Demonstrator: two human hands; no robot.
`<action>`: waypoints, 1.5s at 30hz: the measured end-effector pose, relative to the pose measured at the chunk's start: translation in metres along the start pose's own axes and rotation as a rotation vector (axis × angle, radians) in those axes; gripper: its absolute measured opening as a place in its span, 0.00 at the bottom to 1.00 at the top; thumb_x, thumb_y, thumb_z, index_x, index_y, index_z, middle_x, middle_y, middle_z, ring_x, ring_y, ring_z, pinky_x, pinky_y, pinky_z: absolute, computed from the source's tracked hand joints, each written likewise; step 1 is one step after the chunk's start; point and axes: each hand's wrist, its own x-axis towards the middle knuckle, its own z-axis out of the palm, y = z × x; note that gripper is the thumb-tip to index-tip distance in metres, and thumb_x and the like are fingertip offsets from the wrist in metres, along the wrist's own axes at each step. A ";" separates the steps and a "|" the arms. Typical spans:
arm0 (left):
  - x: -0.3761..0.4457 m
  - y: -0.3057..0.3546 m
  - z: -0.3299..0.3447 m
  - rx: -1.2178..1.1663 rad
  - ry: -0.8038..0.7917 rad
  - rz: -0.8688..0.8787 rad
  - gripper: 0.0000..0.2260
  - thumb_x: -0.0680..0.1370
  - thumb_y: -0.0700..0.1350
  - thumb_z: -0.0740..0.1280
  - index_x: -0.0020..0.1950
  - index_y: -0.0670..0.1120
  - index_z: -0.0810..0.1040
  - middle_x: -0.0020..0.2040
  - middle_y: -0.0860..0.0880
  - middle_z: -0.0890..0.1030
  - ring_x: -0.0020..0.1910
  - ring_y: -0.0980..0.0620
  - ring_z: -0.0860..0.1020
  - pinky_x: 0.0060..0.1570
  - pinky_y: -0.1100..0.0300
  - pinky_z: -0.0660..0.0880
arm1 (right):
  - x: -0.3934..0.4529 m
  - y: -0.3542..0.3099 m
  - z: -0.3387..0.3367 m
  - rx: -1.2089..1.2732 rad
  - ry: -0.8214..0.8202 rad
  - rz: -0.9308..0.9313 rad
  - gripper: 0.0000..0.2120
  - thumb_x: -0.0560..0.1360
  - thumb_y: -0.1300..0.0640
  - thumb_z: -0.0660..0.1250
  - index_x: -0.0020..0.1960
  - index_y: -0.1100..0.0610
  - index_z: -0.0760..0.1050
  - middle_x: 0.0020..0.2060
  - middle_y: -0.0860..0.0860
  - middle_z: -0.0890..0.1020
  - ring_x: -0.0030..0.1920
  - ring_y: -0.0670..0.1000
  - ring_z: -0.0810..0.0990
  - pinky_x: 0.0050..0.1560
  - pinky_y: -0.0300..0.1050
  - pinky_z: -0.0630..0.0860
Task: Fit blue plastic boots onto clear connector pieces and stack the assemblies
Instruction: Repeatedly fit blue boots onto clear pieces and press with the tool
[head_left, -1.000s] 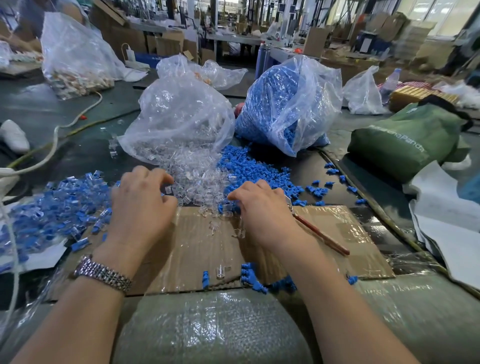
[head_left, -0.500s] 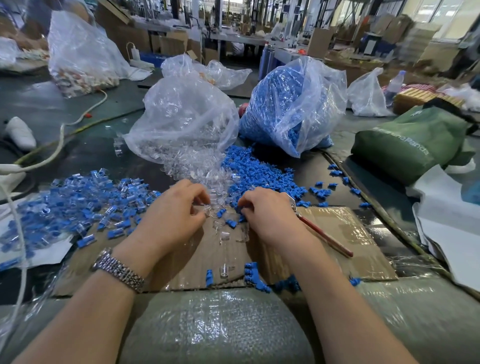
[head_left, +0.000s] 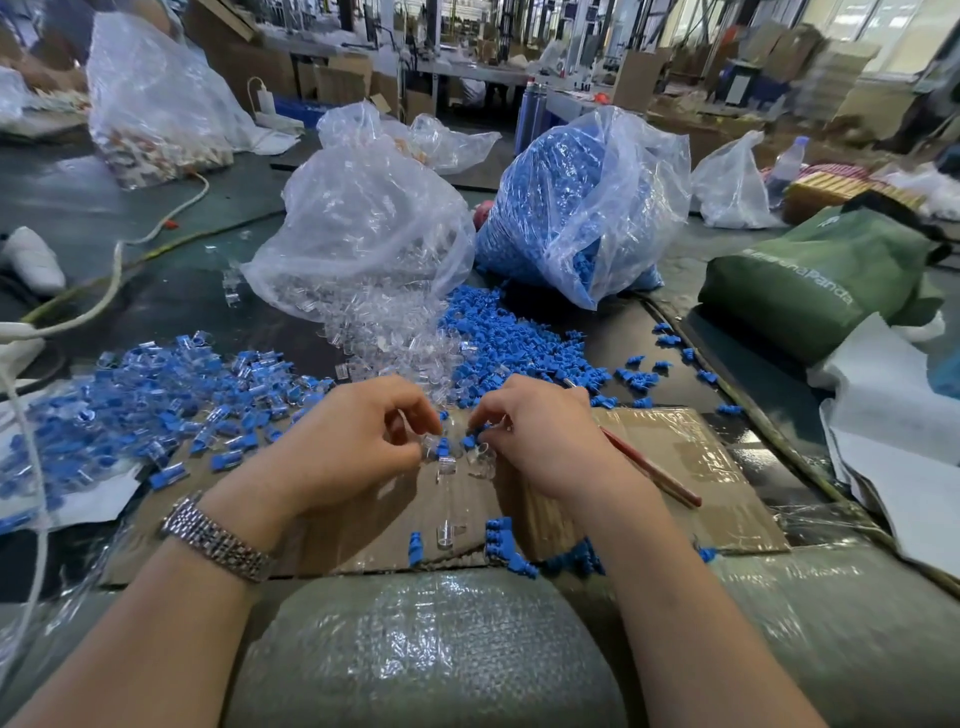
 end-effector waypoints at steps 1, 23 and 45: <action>0.000 0.001 0.001 -0.004 -0.023 0.016 0.11 0.75 0.39 0.73 0.49 0.56 0.82 0.47 0.56 0.79 0.43 0.59 0.78 0.45 0.68 0.75 | 0.000 -0.001 0.000 -0.040 0.007 -0.020 0.05 0.80 0.48 0.68 0.55 0.42 0.81 0.50 0.45 0.75 0.55 0.50 0.75 0.60 0.55 0.63; 0.006 -0.001 0.011 0.091 0.058 0.017 0.09 0.77 0.43 0.73 0.55 0.55 0.82 0.46 0.61 0.81 0.44 0.67 0.78 0.44 0.74 0.73 | 0.001 0.000 0.000 0.075 0.098 -0.076 0.03 0.78 0.51 0.71 0.47 0.47 0.78 0.45 0.43 0.80 0.51 0.48 0.75 0.61 0.54 0.65; 0.005 0.012 0.004 -0.992 0.072 -0.135 0.10 0.71 0.36 0.74 0.52 0.39 0.84 0.49 0.37 0.86 0.47 0.42 0.86 0.44 0.61 0.81 | -0.007 0.004 -0.016 1.228 0.106 -0.128 0.02 0.76 0.59 0.74 0.47 0.52 0.83 0.42 0.49 0.85 0.46 0.48 0.83 0.55 0.43 0.78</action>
